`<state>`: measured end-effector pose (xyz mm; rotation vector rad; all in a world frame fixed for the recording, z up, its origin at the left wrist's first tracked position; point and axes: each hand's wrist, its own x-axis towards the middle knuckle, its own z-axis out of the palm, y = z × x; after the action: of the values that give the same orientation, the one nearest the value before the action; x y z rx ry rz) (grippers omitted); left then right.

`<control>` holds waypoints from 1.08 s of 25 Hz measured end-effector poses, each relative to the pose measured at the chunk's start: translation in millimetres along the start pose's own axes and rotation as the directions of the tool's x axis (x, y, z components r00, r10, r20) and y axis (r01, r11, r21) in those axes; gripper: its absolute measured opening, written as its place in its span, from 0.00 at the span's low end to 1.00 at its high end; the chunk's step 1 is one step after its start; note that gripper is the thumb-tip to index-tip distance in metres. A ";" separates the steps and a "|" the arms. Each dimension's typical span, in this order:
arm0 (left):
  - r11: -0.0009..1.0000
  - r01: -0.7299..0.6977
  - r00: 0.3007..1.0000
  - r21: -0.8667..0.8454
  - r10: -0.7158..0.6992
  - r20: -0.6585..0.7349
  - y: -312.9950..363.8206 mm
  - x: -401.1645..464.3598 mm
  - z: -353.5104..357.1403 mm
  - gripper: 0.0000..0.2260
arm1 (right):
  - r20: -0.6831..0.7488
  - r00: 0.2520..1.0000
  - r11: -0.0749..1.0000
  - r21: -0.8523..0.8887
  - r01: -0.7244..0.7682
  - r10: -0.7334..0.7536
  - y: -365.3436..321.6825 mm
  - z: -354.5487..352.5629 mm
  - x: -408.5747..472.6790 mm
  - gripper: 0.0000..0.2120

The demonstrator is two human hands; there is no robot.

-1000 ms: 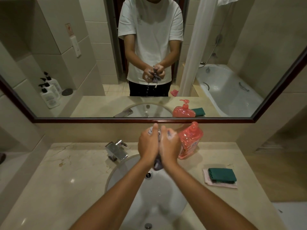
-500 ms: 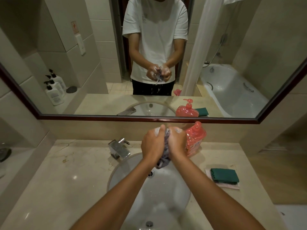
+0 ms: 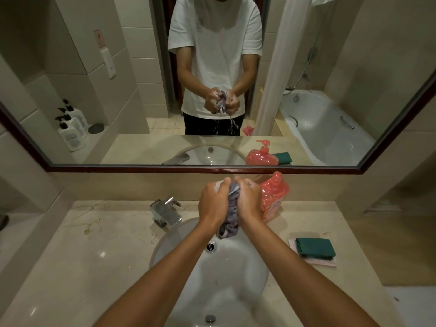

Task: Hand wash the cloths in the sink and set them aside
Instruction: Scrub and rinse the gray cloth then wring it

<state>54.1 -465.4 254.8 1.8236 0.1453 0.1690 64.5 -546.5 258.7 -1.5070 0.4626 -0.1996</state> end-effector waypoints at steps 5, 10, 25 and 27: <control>0.988 0.133 0.990 -0.074 -0.136 -0.046 2.0 7.2 0.8 0.21 | -0.015 0.997 0.991 -0.108 0.080 -0.082 15.5 6.3 -24.6 0.19; 1.000 -0.014 0.997 0.015 0.012 0.081 1.1 -2.5 2.9 0.20 | 0.005 0.997 0.994 0.070 -0.079 0.079 7.1 -1.7 6.2 0.18; 0.974 0.196 0.963 -0.115 -0.169 0.211 -19.5 3.6 -0.5 0.22 | -0.096 0.995 0.997 -0.076 0.031 -0.039 34.7 -11.6 -5.7 0.11; 0.953 0.262 0.948 -0.154 -0.224 0.225 -20.3 -7.4 9.6 0.21 | -0.146 0.988 0.990 -0.137 0.035 -0.055 34.8 -10.5 -7.9 0.11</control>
<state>48.5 -470.7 232.5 1.6126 0.2021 -0.1760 47.6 -550.5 225.7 -1.6422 0.5713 -0.3237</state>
